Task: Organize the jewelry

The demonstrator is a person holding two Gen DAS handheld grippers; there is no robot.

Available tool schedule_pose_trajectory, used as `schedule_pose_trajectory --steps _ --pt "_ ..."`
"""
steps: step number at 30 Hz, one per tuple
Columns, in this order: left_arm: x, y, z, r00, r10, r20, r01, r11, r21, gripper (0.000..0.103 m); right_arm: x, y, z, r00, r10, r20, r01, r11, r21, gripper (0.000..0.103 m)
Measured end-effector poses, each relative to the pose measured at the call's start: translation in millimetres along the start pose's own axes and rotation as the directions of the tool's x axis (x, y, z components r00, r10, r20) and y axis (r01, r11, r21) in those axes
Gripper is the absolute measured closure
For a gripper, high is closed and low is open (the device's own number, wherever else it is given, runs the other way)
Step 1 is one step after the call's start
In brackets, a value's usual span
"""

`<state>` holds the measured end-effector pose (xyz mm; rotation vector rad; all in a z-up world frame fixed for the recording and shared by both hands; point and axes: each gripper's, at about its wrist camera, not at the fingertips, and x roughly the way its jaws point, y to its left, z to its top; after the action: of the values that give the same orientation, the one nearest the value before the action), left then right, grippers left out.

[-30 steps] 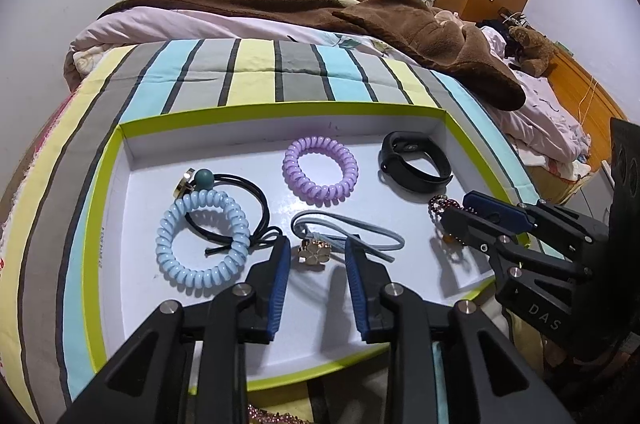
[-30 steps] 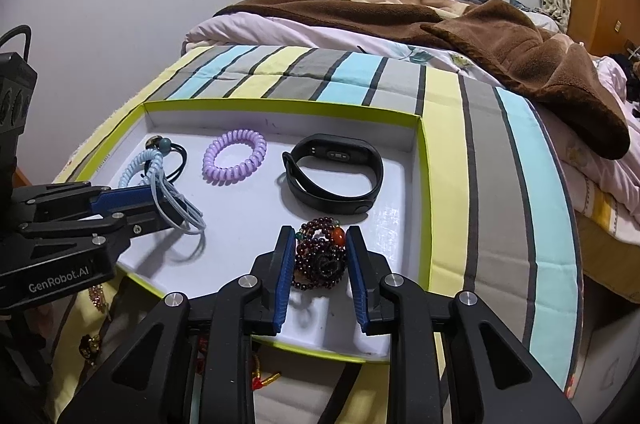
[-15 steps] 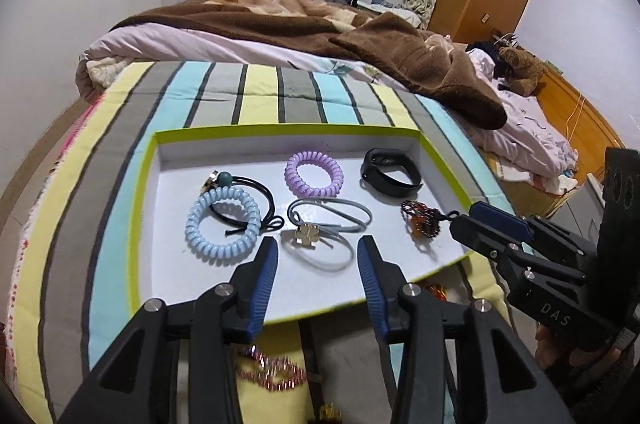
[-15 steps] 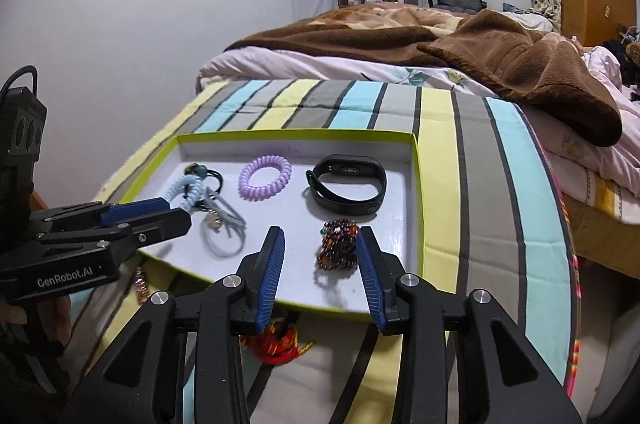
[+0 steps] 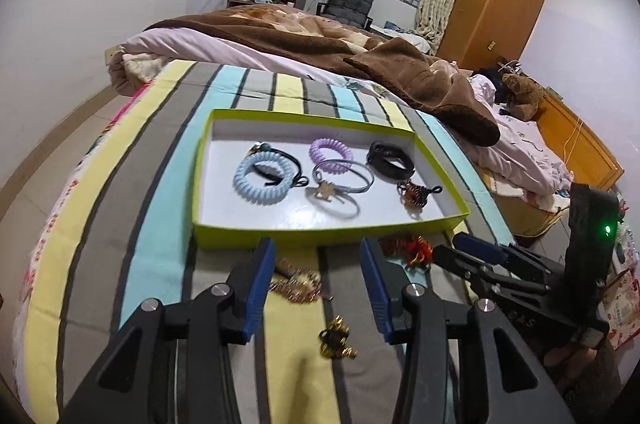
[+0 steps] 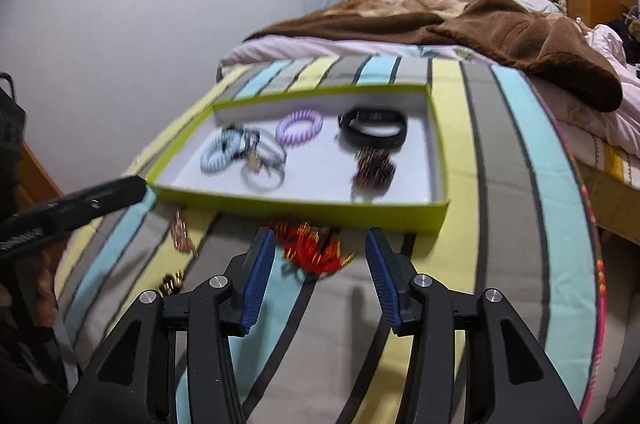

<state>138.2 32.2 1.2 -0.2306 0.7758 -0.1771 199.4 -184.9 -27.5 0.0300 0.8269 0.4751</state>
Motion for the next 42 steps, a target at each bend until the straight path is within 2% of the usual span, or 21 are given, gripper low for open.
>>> schedule_pose_trajectory --steps 3,8,13,15,18,28,31,34,36,39,42 --pt "-2.0 3.2 -5.3 1.0 -0.005 -0.006 0.005 1.0 -0.01 0.057 5.7 1.9 1.7 1.0 0.003 -0.002 -0.003 1.0 -0.007 0.055" --pt "-0.8 7.0 -13.2 1.0 0.0 -0.022 0.0 1.0 -0.017 0.057 23.6 7.2 0.9 0.998 -0.008 -0.065 0.006 0.999 -0.034 0.055" --pt "-1.8 10.6 -21.0 1.0 0.0 -0.029 -0.001 1.0 -0.032 0.057 24.8 5.4 -1.0 0.997 -0.035 -0.063 0.034 0.999 -0.025 0.057" --pt "-1.0 11.6 -22.5 0.999 0.001 -0.034 -0.003 0.999 -0.037 0.057 21.8 4.9 -1.7 0.997 -0.048 -0.055 0.047 0.999 -0.027 0.075" --pt "-1.4 12.4 -24.8 0.999 0.002 -0.037 -0.004 0.999 -0.04 0.057 17.6 4.5 -3.4 0.997 -0.058 -0.056 0.056 0.998 -0.026 0.087" --pt "-4.6 8.3 -26.5 0.999 -0.009 -0.033 0.008 0.999 -0.032 0.057 -2.6 -5.5 -10.9 0.998 -0.021 -0.052 0.022 0.999 0.026 0.089" --pt "-4.3 2.7 -26.6 0.999 -0.014 -0.036 0.013 1.0 -0.024 0.057 -12.6 -9.8 -15.3 0.998 0.027 -0.054 -0.024 0.998 0.053 0.089" --pt "-3.7 -5.3 -27.4 0.999 -0.026 -0.04 0.026 1.0 -0.005 0.057 -19.4 -17.0 -19.9 0.992 0.109 -0.067 -0.102 0.99 0.103 0.089" --pt "-2.6 -9.7 -28.1 0.998 -0.031 -0.045 0.032 0.999 0.004 0.057 -22.4 -13.2 -24.0 0.983 0.159 -0.09 -0.154 0.986 0.063 0.089" --pt "-1.1 -13.2 -29.0 0.998 -0.032 -0.05 0.032 0.999 0.01 0.057 -30.3 -2.4 -30.0 0.988 0.118 -0.102 -0.123 0.991 -0.044 0.089" --pt "0.9 -14.7 -30.0 0.998 -0.038 -0.056 0.039 0.999 0.009 0.057 -40.1 -9.1 -31.3 0.986 0.153 -0.063 -0.154 0.988 -0.015 0.082"
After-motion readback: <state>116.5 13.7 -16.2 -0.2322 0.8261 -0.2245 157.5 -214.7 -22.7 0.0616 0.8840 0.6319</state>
